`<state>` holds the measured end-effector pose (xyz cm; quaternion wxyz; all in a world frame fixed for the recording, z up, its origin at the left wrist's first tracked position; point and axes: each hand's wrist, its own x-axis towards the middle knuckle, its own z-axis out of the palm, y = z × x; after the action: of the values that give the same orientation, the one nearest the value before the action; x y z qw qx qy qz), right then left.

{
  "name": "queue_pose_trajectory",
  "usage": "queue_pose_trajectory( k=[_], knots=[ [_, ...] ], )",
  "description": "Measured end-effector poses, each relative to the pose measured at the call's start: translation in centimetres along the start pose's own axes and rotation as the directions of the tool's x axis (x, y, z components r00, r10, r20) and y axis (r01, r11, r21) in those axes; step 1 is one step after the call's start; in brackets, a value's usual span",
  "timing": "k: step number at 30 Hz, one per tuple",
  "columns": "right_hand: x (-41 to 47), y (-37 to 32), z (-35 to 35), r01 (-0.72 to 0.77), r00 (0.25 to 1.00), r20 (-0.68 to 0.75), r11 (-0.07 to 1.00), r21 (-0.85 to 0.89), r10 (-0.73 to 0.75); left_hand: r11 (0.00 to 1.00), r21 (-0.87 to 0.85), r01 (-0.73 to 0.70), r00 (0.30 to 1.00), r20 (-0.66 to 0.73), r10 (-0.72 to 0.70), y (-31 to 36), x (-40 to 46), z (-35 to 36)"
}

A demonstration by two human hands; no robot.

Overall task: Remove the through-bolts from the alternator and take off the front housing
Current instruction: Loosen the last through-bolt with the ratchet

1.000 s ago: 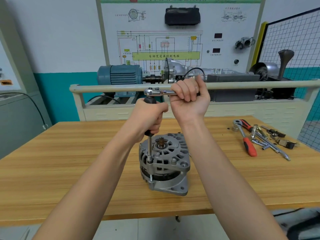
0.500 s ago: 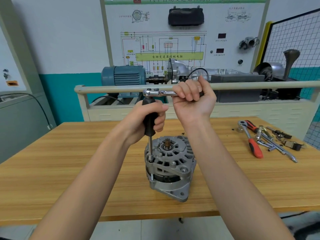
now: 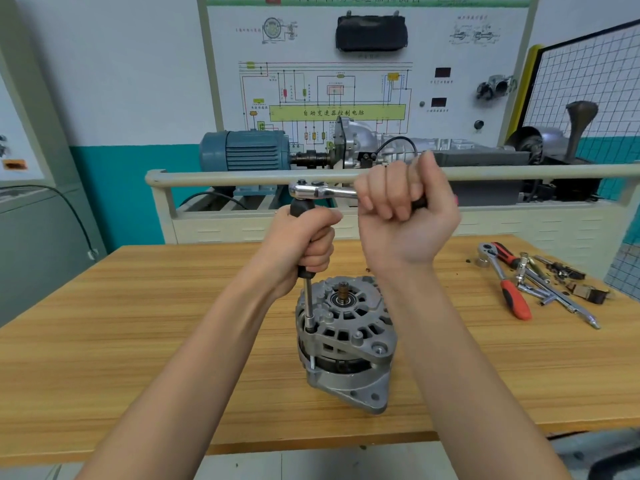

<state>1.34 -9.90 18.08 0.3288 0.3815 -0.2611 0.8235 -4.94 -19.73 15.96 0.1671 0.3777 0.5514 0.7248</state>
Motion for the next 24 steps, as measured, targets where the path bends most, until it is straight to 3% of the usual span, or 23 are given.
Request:
queue_pose_trajectory(
  k=[3,6,9,11,15,18,21,24],
  knots=[
    [1.7,-0.1,-1.8,-0.182,0.968,-0.117,0.941,0.284,0.222,0.999,0.021,-0.025,1.0,0.015,0.025,0.0,-0.1,0.1],
    [3.1,0.6,-3.2,-0.266,0.916,-0.149,0.842,0.47,0.373,0.999,0.021,-0.029,0.997,0.074,0.027,-0.1,-0.1,0.0],
    [3.7,1.4,-4.0,-0.29,0.87,-0.173,0.763,0.578,0.462,1.0,-0.024,0.016,0.981,0.192,-0.011,0.1,0.0,-0.2],
    [3.7,1.5,-3.9,-0.274,0.865,-0.204,0.771,0.575,0.459,0.999,-0.03,0.023,0.977,0.211,-0.016,0.2,0.1,-0.4],
    [2.5,0.7,-2.3,-0.178,0.917,-0.261,0.895,0.41,0.302,0.998,-0.007,0.064,0.989,0.134,-0.063,0.2,0.2,-0.4],
    [0.9,0.1,-0.8,-0.101,0.966,-0.221,0.981,0.164,0.137,0.999,0.004,0.037,0.999,-0.004,-0.037,-0.1,0.1,0.1],
    [-0.9,0.0,0.6,0.073,0.997,-0.016,0.985,-0.154,-0.077,1.0,0.008,0.014,0.99,-0.14,-0.013,-0.4,0.0,0.7],
    [-2.0,0.7,1.4,0.248,0.963,0.188,0.9,-0.358,-0.191,0.999,0.051,0.004,0.967,-0.256,0.009,-0.4,-0.1,1.2]
  ],
)
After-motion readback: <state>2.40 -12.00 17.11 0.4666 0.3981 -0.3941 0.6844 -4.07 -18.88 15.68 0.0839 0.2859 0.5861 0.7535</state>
